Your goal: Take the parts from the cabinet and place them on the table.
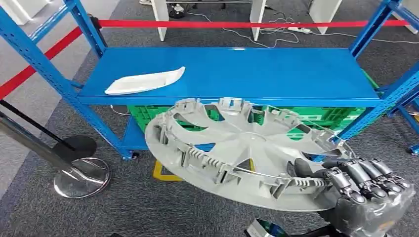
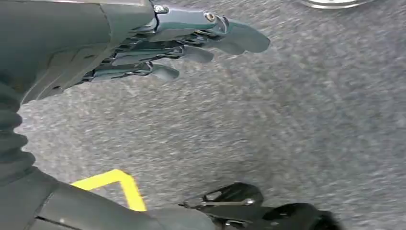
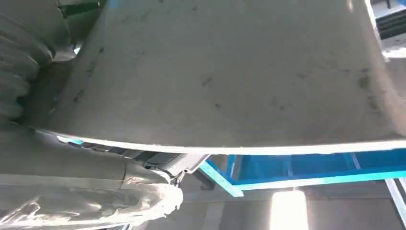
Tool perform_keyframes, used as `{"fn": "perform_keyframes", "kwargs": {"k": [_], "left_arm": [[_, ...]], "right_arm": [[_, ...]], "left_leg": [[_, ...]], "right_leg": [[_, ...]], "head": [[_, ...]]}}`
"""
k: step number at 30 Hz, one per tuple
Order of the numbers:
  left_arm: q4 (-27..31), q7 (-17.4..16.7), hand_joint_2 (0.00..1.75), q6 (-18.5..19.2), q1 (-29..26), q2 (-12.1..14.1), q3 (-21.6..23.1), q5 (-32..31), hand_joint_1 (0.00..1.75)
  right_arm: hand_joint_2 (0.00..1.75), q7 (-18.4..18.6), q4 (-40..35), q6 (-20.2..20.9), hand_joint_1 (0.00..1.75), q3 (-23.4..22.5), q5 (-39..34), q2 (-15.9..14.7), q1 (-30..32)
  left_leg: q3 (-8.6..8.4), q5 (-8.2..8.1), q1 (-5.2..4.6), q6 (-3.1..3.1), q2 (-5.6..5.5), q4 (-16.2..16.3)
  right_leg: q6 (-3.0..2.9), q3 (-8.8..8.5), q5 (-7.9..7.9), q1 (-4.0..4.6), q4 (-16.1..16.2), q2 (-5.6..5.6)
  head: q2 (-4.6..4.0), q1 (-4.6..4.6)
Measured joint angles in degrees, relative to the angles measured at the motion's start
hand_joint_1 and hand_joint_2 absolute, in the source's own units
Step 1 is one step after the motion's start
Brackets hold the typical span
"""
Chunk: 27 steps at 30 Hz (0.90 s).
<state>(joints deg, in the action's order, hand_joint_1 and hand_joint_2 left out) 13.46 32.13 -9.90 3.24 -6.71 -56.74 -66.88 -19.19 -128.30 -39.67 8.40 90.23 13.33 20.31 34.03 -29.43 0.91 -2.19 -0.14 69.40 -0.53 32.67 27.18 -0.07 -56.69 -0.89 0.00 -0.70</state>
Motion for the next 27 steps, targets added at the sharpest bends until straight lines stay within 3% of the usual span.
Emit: {"fn": "perform_keyframes", "kwargs": {"k": [1, 2, 3, 6, 7, 8, 10, 11, 12, 13, 14, 15, 16, 17, 18, 21, 22, 23, 24, 25, 26, 27], "left_arm": [[0.0, 0.0, 1.75, -0.1, 0.0, 0.0, 0.2, -0.4, 0.00], [0.0, 0.0, 1.75, -0.2, 0.0, -0.1, 0.3, -0.9, 0.00], [0.0, 0.0, 1.75, -0.2, 0.0, -0.1, 0.4, -1.1, 0.00], [0.0, 0.2, 1.75, -0.3, -0.6, -0.1, 0.9, -2.2, 0.00], [-0.2, 0.4, 1.75, -0.3, -0.8, -0.1, 1.2, -2.4, 0.00], [-0.2, 0.5, 1.75, -0.3, -0.9, 0.1, 1.3, -2.8, 0.00], [-0.2, 0.5, 1.75, -0.2, -1.1, 0.2, 1.6, -3.6, 0.00], [-0.2, 0.5, 1.75, -0.2, -1.2, 0.3, 1.7, -4.0, 0.00], [-0.2, 0.5, 1.75, -0.1, -1.4, 0.3, 1.9, -4.3, 0.00], [-0.2, 0.5, 1.75, -0.1, -1.6, 0.4, 1.9, -4.5, 0.00], [-0.2, 0.5, 1.75, -0.1, -1.7, 0.4, 2.0, -4.7, 0.00], [-0.2, 0.5, 1.75, -0.1, -1.9, 0.4, 2.1, -5.0, 0.00], [-0.2, 0.5, 1.75, -0.1, -1.9, 0.5, 2.3, -5.3, 0.00], [-0.2, 0.6, 1.75, -0.1, -2.0, 0.6, 2.5, -5.7, 0.00], [-0.2, 0.6, 1.75, -0.1, -2.1, 0.6, 2.7, -5.9, 0.00], [-0.2, 0.8, 1.75, 0.0, -2.6, 0.8, 2.9, -6.9, 0.00], [-0.3, 0.9, 1.75, -0.1, -2.9, 1.1, 3.0, -7.2, 0.00], [-0.3, 1.1, 1.75, -0.1, -3.2, 1.2, 3.1, -7.5, 0.00], [-0.3, 1.3, 1.75, -0.1, -3.5, 1.3, 3.3, -7.9, 0.00], [-0.3, 1.5, 1.75, -0.1, -3.7, 1.4, 3.4, -8.1, 0.00], [-0.3, 1.6, 1.75, -0.1, -3.7, 1.4, 3.5, -8.3, 0.00], [-0.3, 1.6, 1.75, -0.1, -3.8, 1.5, 3.7, -8.3, 0.00]], "right_arm": [[1.75, 0.0, -0.3, 0.0, 1.75, -0.3, 0.0, 0.2, 0.4], [1.75, 0.0, -0.7, 0.0, 1.75, -0.6, 0.0, 0.5, 0.9], [1.75, 0.0, -1.1, 0.0, 1.75, -0.9, 0.0, 0.7, 1.3], [1.75, -0.8, -1.8, 0.0, 1.75, -1.8, 0.0, 1.1, 2.5], [1.75, -0.9, -2.2, 0.0, 1.75, -2.2, 0.0, 1.3, 3.0], [1.75, -0.9, -2.6, 0.0, 1.75, -2.6, 0.0, 1.4, 3.5], [1.75, -0.9, -3.2, 0.0, 1.75, -3.3, 0.0, 1.6, 4.4], [1.75, -0.9, -3.5, 0.0, 1.75, -3.7, 0.0, 1.7, 4.7], [1.75, -0.9, -3.7, 0.0, 1.75, -4.0, 0.0, 1.8, 5.2], [1.75, -0.9, -4.0, 0.0, 1.75, -4.2, 0.0, 1.8, 5.6], [1.75, -0.9, -4.3, 0.0, 1.75, -4.6, 0.0, 1.9, 5.9], [1.75, -0.9, -4.6, 0.0, 1.75, -4.8, 0.0, 2.0, 6.2], [1.75, -1.0, -5.0, 0.0, 1.75, -5.1, 0.0, 2.2, 6.5], [1.75, -1.0, -5.5, 0.0, 1.75, -5.3, 0.0, 2.4, 6.9], [1.75, -1.0, -6.0, 0.0, 1.75, -5.5, 0.0, 2.6, 7.1], [1.75, -1.0, -7.1, 0.0, 1.75, -6.2, -0.1, 3.1, 8.6], [1.75, -1.2, -7.5, 0.0, 1.75, -6.4, 0.0, 3.4, 8.9], [1.75, -1.5, -7.8, 0.0, 1.75, -6.6, 0.0, 3.6, 9.0], [1.75, -1.6, -8.1, 0.0, 1.75, -6.9, 0.0, 3.9, 9.4], [1.75, -1.7, -8.3, 0.0, 1.75, -7.1, 0.0, 4.1, 9.9], [1.75, -1.7, -8.5, 0.0, 1.75, -7.3, 0.0, 4.2, 10.1], [1.75, -1.7, -8.6, 0.0, 1.75, -7.6, 0.0, 4.3, 10.1]], "left_leg": [[-3.65, 0.40, 0.14, -0.05, 0.00, -5.0], [-6.62, -1.45, 0.05, 0.01, -0.04, -9.8], [-7.69, -2.39, -0.19, 0.94, -0.21, -12.1], [-6.30, -1.64, -0.49, 2.24, -0.14, -12.1], [-5.59, -0.86, -0.08, 3.06, 0.34, -12.5], [-4.72, -0.19, -0.17, 3.61, 0.37, -12.4], [-3.08, 1.18, -0.29, 4.02, 0.41, -12.4], [-2.30, 1.80, -0.38, 4.04, 0.44, -12.3], [-1.46, 2.41, -0.44, 4.01, 0.51, -12.3], [-0.68, 3.02, -0.49, 3.98, 0.59, -12.3], [0.07, 3.61, -0.52, 3.88, 0.63, -12.3], [0.76, 4.19, -0.52, 3.74, 0.62, -12.3], [1.26, 4.69, -0.53, 3.56, 0.54, -12.3], [1.50, 5.23, -0.57, 3.29, 0.41, -12.2], [1.94, 5.76, -0.84, 2.97, 0.42, -12.1], [2.24, 7.87, -0.58, 1.94, 0.37, -12.9], [2.65, 7.47, -0.64, 1.58, 0.26, -12.8], [2.95, 5.12, -0.59, 1.24, 0.27, -12.0], [3.68, 1.36, -0.52, 1.03, 0.26, -9.0], [4.72, -2.22, -0.47, 0.77, 0.28, -4.5], [5.76, -4.81, -0.45, 0.61, 0.28, 0.3], [6.22, -5.83, -0.44, 0.54, 0.29, 4.0]], "right_leg": [[0.25, 0.86, -0.23, -0.09, -0.7, 0.00], [0.54, 1.71, -0.40, 0.17, -1.5, 0.02], [0.89, 2.05, -0.73, 0.17, -1.8, -0.01], [1.95, 2.91, -2.43, 0.02, -1.7, -0.01], [2.24, 3.66, -1.69, -0.16, -2.1, 0.20], [2.54, 4.66, 1.35, -0.13, -3.6, 0.37], [2.96, 6.47, 8.01, -0.32, -11.4, 0.57], [3.12, 7.17, 10.06, -0.34, -15.4, 0.60], [3.20, 7.23, 10.57, -0.34, -18.2, 0.63], [3.15, 6.18, 9.32, -0.35, -18.5, 0.64], [3.05, 4.02, 7.11, -0.35, -16.4, 0.64], [2.88, 0.82, 4.85, -0.35, -12.3, 0.65], [2.62, -2.70, 3.64, -0.35, -7.4, 0.67], [2.30, -6.69, 4.46, -0.33, -1.7, 0.84], [2.15, -9.58, 5.58, -0.11, 3.0, 0.91], [1.95, -8.20, 4.56, 0.22, 2.6, 0.92], [1.43, -7.34, 3.80, -0.41, 3.1, 0.70], [0.78, -7.24, 3.28, -0.33, 3.0, 0.56], [0.20, -6.51, 2.74, -0.30, 2.8, 0.49], [0.09, -5.60, 2.26, -0.20, 2.4, 0.46], [-0.02, -4.60, 1.79, -0.07, 2.0, 0.37], [-0.08, -3.51, 1.42, 0.03, 1.4, 0.32]], "head": [[0.00, 0.00], [0.00, -0.04], [0.00, 0.15], [0.00, 0.11], [0.00, -0.09], [0.00, 0.17], [0.00, 0.44], [0.00, 0.37], [0.00, 0.48], [0.00, 0.42], [0.00, 0.46], [0.00, 0.46], [0.00, 0.46], [0.00, 0.44], [0.00, 0.46], [0.00, 0.52], [0.00, 0.50], [0.00, 0.33], [0.00, 0.24], [0.00, 0.09], [0.00, 0.20], [0.00, 0.13]]}}
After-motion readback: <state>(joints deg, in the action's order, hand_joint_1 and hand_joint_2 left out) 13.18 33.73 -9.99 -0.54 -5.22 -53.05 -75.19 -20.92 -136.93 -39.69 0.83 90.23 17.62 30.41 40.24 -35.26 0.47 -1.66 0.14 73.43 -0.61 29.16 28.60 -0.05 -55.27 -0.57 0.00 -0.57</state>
